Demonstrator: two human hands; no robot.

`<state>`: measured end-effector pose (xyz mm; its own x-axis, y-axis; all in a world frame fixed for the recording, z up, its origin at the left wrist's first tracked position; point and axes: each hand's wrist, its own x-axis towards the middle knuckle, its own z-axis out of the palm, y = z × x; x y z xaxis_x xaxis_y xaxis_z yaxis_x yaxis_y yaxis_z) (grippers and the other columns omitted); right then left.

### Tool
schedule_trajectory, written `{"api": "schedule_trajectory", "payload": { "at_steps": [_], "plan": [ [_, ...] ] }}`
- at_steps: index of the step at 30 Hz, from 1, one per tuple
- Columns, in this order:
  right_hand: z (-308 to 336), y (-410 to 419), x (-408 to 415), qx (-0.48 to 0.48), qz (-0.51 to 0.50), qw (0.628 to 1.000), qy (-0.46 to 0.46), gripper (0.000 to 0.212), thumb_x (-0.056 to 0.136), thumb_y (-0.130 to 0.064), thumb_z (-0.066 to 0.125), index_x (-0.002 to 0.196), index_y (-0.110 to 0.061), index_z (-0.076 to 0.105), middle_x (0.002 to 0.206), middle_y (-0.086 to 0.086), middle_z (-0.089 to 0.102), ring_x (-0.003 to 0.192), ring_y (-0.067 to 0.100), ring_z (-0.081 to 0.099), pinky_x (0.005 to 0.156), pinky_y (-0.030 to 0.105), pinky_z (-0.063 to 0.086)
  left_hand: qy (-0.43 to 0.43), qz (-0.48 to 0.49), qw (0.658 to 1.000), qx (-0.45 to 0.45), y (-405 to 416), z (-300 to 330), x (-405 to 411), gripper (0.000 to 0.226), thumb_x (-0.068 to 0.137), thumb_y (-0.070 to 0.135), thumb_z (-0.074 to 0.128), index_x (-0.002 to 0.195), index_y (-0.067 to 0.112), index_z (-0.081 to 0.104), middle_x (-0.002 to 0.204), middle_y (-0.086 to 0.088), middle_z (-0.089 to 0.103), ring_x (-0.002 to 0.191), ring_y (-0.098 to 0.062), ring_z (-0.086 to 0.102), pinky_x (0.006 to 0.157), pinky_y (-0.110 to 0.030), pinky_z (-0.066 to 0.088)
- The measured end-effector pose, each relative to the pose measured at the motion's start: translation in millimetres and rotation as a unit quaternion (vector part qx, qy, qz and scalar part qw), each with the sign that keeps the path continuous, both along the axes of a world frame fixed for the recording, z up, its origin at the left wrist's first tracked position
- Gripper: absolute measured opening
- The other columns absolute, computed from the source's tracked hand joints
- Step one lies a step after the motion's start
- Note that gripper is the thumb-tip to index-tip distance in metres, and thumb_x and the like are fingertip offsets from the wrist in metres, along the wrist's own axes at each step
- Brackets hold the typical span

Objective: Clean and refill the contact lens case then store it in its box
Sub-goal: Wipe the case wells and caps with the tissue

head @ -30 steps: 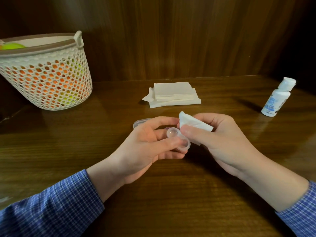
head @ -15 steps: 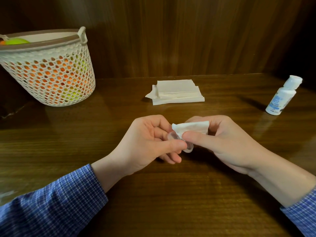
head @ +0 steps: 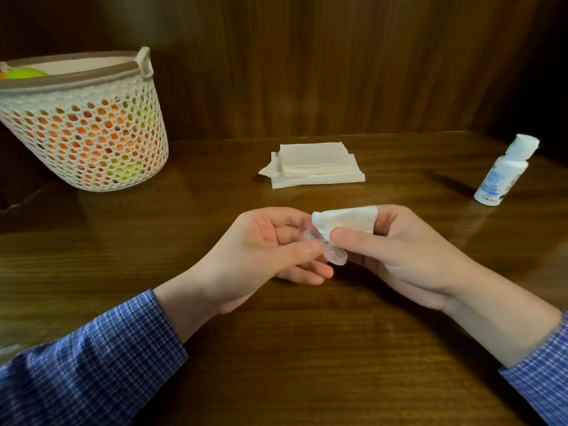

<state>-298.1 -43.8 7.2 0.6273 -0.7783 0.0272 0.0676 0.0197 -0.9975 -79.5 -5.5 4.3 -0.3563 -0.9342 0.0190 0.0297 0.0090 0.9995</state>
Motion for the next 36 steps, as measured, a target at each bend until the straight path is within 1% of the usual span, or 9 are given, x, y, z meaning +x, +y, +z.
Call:
{"api": "schedule_trajectory", "payload": {
  "at_steps": [3,5,9,15,18,23,26,32,36],
  "plan": [
    [2.7,-0.8,-2.0,-0.036,-0.009,0.999,0.008,0.028,0.091,-0.026,0.069,0.115,-0.015,0.077,0.115,0.004,0.077,0.113,0.016,0.070,0.095,0.025,0.054,0.026,-0.016,0.999,0.028,-1.4,0.9,2.1,0.038,0.088,0.018,0.072,0.125,0.006,0.069,0.112,-0.019,0.076,0.095,-0.026,0.076,0.079,-0.030,0.063],
    [5.4,-2.2,-4.2,-0.050,-0.033,0.998,0.002,0.025,0.090,-0.026,0.070,0.111,-0.015,0.078,0.107,0.000,0.077,0.102,0.011,0.069,0.088,0.029,0.054,0.044,-0.029,0.997,0.049,-2.3,0.8,3.5,0.034,0.092,0.012,0.069,0.125,0.001,0.067,0.112,-0.021,0.075,0.093,-0.026,0.075,0.078,-0.030,0.063],
    [7.0,1.6,-3.4,-0.118,-0.086,0.989,0.005,0.027,0.086,-0.026,0.070,0.108,-0.011,0.075,0.095,0.002,0.075,0.089,0.015,0.067,0.079,0.028,0.056,0.058,-0.068,0.993,0.072,-1.5,-0.5,3.3,0.033,0.096,0.007,0.062,0.128,0.002,0.065,0.112,-0.018,0.075,0.092,-0.023,0.075,0.079,-0.030,0.063],
    [4.0,9.5,5.4,-0.234,-0.121,0.963,0.052,0.012,0.087,-0.016,0.075,0.098,-0.014,0.077,0.092,0.004,0.075,0.088,0.022,0.069,0.076,0.033,0.058,0.060,-0.096,0.991,0.072,-1.2,-2.0,3.1,0.033,0.094,0.012,0.064,0.127,0.007,0.065,0.106,-0.012,0.076,0.092,-0.021,0.075,0.080,-0.029,0.062],
    [4.1,8.3,5.0,-0.226,-0.129,0.965,0.041,0.014,0.081,-0.019,0.079,0.094,-0.016,0.076,0.090,0.001,0.075,0.084,0.016,0.069,0.073,0.028,0.058,0.079,-0.097,0.990,0.057,-2.2,-0.8,3.8,0.029,0.094,0.011,0.064,0.122,0.009,0.071,0.102,-0.013,0.076,0.087,-0.017,0.075,0.077,-0.027,0.062],
    [4.8,4.9,2.0,-0.074,-0.065,0.993,-0.058,0.028,0.073,-0.019,0.079,0.098,-0.010,0.071,0.088,0.001,0.073,0.084,0.013,0.069,0.072,0.023,0.056,0.091,-0.101,0.989,0.061,-3.8,0.8,5.6,0.033,0.090,0.012,0.068,0.122,0.005,0.070,0.099,-0.013,0.076,0.082,-0.016,0.076,0.073,-0.025,0.062],
    [4.0,6.5,3.5,-0.102,-0.055,0.992,-0.049,0.024,0.076,-0.015,0.076,0.099,-0.009,0.071,0.088,0.000,0.074,0.084,0.013,0.069,0.073,0.022,0.056,0.094,-0.110,0.986,0.080,-3.1,0.1,6.0,0.041,0.090,0.010,0.067,0.129,-0.002,0.062,0.098,-0.014,0.076,0.082,-0.016,0.076,0.072,-0.024,0.062],
    [6.1,7.7,2.8,-0.221,-0.103,0.969,0.036,0.016,0.079,-0.025,0.076,0.095,-0.022,0.078,0.095,-0.002,0.076,0.090,0.016,0.070,0.077,0.026,0.058,0.096,-0.114,0.988,0.043,-2.8,1.7,7.4,0.027,0.092,0.010,0.066,0.118,0.008,0.074,0.099,-0.014,0.075,0.081,-0.015,0.075,0.072,-0.023,0.062],
    [9.6,5.4,-2.8,-0.234,-0.089,0.965,0.085,0.016,0.079,-0.030,0.078,0.094,-0.029,0.081,0.094,-0.004,0.078,0.087,0.016,0.071,0.073,0.028,0.059,0.096,-0.109,0.989,0.028,-1.8,1.1,6.6,0.030,0.092,0.010,0.066,0.121,0.006,0.072,0.098,-0.015,0.075,0.081,-0.016,0.075,0.072,-0.023,0.062]
  ]
}}
